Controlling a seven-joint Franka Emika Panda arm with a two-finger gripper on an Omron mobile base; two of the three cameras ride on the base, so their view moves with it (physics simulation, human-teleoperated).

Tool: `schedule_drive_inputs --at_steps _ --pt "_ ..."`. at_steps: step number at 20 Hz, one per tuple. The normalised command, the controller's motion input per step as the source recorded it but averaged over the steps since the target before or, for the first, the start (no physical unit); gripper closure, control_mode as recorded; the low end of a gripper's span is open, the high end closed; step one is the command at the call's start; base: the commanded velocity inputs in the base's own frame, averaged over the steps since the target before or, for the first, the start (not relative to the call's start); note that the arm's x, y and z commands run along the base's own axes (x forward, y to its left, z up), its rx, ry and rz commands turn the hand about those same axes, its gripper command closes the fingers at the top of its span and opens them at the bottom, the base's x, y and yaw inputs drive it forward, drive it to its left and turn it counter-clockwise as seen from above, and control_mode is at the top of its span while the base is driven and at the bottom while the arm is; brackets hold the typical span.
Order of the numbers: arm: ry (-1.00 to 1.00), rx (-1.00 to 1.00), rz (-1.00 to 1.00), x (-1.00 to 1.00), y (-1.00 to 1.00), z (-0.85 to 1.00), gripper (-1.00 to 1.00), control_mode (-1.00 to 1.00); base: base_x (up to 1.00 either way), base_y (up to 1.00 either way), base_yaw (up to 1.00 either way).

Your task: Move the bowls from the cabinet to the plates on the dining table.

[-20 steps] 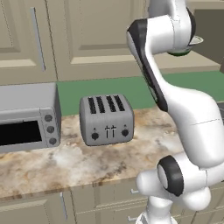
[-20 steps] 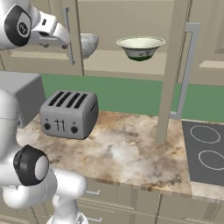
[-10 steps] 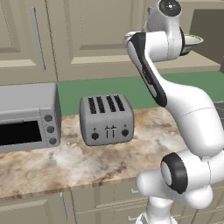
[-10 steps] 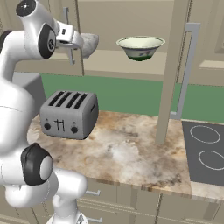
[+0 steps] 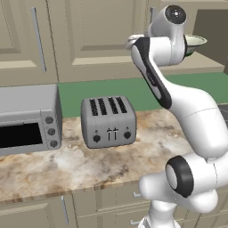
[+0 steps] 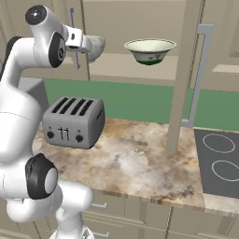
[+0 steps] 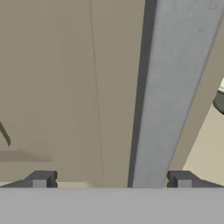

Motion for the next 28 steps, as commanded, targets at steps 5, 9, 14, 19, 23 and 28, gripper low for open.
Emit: schedule_drive_inputs --at_steps 5,9,14,19,23,28 --pt "-0.06 -0.04 0.04 0.22 0.0 -0.16 1.0 -1.0 0.0 0.0 0.0" --pt "-0.07 -0.04 0.04 0.29 0.0 -0.2 1.0 -1.0 0.0 0.0 0.0" --pt "-0.06 -0.02 0.05 0.2 0.0 -0.16 1.0 -1.0 0.0 0.0 0.0" --pt "-0.04 -0.05 0.05 0.03 0.13 -0.26 1.0 -1.0 0.0 0.0 0.0" --pt "-0.04 -0.07 0.0 -0.19 0.61 -0.22 1.0 -1.0 0.0 0.0 0.0" --pt "-0.02 -0.07 0.0 -0.57 0.92 -0.07 1.0 -1.0 0.0 0.0 0.0"
